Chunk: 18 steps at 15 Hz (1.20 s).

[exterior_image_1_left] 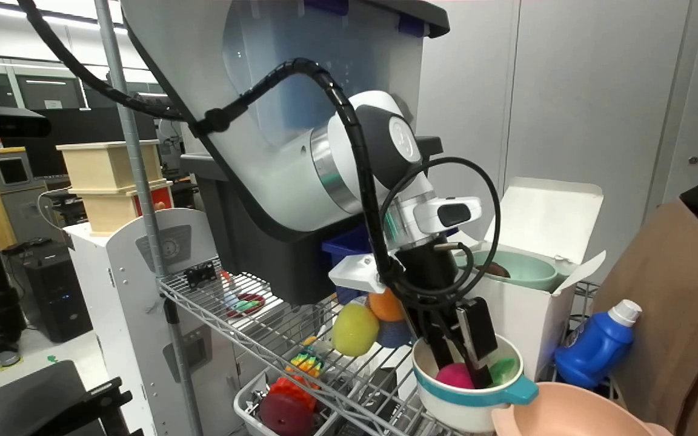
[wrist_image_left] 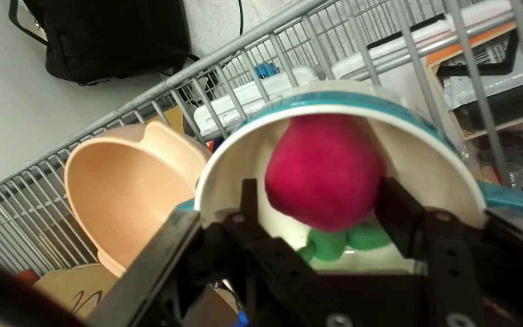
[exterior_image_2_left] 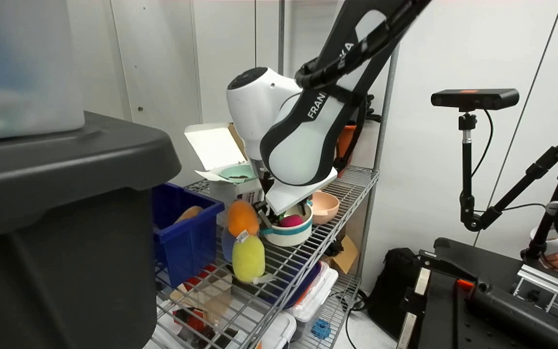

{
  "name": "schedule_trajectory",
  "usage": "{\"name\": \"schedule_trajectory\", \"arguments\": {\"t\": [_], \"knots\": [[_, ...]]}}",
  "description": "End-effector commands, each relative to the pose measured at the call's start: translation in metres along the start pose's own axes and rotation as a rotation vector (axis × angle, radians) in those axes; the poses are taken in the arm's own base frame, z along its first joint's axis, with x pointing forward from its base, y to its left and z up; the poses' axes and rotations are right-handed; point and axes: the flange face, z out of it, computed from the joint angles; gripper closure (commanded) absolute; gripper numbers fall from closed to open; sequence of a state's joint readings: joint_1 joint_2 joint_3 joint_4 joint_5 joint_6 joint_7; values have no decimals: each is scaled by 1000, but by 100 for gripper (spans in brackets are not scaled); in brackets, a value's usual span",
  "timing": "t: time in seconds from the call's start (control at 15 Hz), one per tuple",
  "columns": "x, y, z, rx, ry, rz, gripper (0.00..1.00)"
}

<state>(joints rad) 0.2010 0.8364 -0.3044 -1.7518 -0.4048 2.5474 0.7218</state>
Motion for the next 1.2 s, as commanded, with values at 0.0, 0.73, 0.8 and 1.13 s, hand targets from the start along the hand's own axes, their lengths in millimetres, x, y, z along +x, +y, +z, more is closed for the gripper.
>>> {"name": "schedule_trajectory", "arguments": {"t": [0.0, 0.73, 0.8, 1.13], "knots": [[3, -3, -1, -5, 6, 5, 63], [9, 9, -19, 20, 10, 21, 99], [10, 12, -24, 27, 18, 26, 99], [25, 34, -64, 71, 55, 57, 99]]}}
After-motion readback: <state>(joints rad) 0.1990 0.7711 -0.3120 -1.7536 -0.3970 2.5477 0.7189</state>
